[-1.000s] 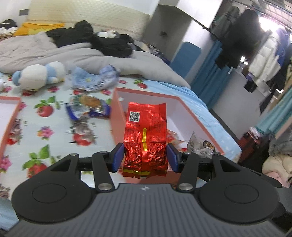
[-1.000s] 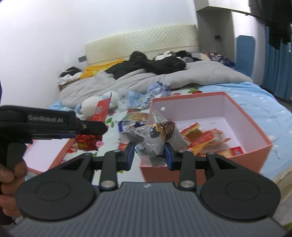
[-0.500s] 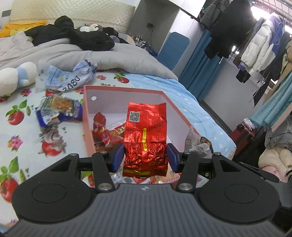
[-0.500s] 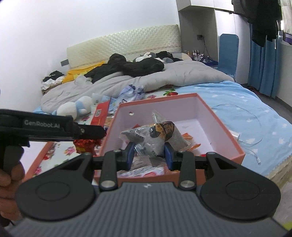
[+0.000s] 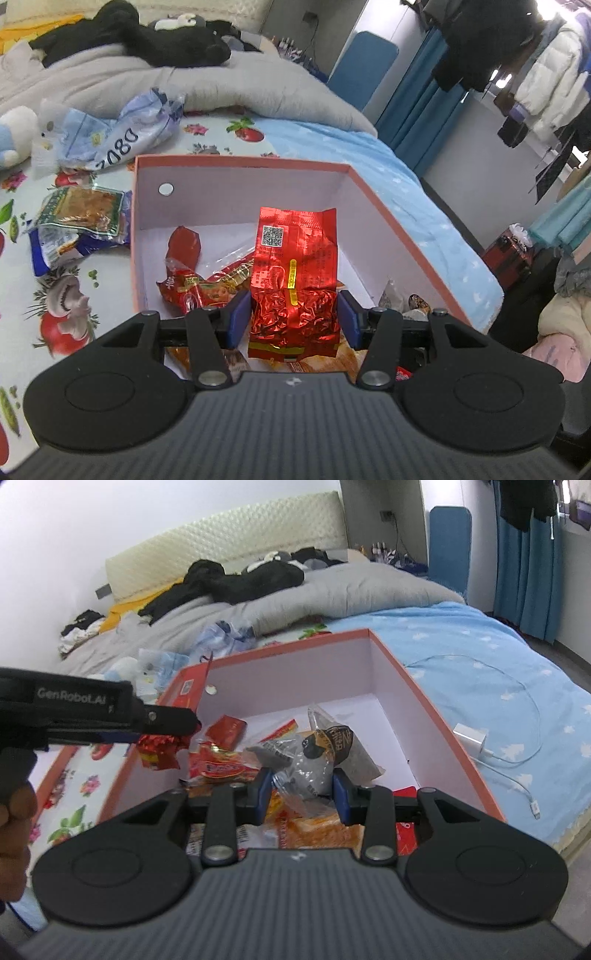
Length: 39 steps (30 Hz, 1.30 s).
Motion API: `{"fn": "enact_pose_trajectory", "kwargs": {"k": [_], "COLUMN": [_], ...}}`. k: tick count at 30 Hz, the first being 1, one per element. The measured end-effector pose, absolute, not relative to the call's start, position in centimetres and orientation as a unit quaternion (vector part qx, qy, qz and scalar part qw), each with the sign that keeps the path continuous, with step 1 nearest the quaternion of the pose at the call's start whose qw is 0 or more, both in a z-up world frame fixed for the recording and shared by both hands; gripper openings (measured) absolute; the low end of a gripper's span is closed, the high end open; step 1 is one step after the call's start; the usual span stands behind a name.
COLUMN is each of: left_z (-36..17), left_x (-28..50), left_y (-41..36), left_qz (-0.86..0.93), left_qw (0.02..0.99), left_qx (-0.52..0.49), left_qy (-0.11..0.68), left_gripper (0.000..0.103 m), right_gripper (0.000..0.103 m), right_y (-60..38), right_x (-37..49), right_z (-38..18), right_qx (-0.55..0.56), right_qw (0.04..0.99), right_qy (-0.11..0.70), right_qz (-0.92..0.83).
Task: Organize snacks
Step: 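Lower both held packets into the deep box, then open both grippers to drop the packets into the deep box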
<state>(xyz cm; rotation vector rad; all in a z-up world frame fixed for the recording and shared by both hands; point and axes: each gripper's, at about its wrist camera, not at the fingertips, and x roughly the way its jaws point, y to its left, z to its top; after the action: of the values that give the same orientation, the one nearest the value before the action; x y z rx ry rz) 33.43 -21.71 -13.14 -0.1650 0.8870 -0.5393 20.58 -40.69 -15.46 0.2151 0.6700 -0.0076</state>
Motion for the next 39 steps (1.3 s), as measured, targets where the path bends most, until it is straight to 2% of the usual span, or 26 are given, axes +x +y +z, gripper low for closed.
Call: {"fn": "enact_pose_trajectory", "kwargs": {"k": [8, 11, 12, 13, 17, 18, 39], "left_z": [-15.2, -14.6, -14.2, -13.9, -12.4, -12.1, -6.5], "left_x": [35.3, 35.1, 34.8, 34.6, 33.1, 32.7, 20.3], "left_y": [-21.4, -20.9, -20.9, -20.8, -20.2, -19.9, -11.1], "left_qz": [-0.251, -0.249, -0.246, -0.247, -0.253, -0.252, -0.234], "left_qw": [0.859, 0.863, 0.867, 0.87, 0.875, 0.876, 0.9], "left_qx": [-0.08, -0.076, -0.07, -0.068, -0.068, -0.071, -0.098], "left_qy": [0.439, 0.433, 0.427, 0.422, 0.407, 0.405, 0.355], "left_gripper": [0.057, 0.063, 0.069, 0.07, 0.07, 0.07, 0.07], "right_gripper": [0.039, 0.04, 0.043, 0.044, 0.061, 0.062, 0.062], "right_y": [-40.4, -40.5, -40.5, -40.5, -40.2, -40.0, -34.2], "right_x": [23.2, 23.3, 23.3, 23.1, 21.7, 21.2, 11.9], "right_z": [-17.8, -18.1, -18.1, -18.0, -16.6, -16.2, -12.2], "right_qx": [0.119, 0.119, 0.12, 0.119, 0.112, 0.108, 0.109], "right_qw": [0.93, 0.928, 0.926, 0.926, 0.934, 0.937, 0.951], "right_qy": [0.347, 0.353, 0.357, 0.358, 0.338, 0.331, 0.289], "right_qz": [0.005, 0.004, 0.002, 0.0, -0.002, -0.002, 0.028]}}
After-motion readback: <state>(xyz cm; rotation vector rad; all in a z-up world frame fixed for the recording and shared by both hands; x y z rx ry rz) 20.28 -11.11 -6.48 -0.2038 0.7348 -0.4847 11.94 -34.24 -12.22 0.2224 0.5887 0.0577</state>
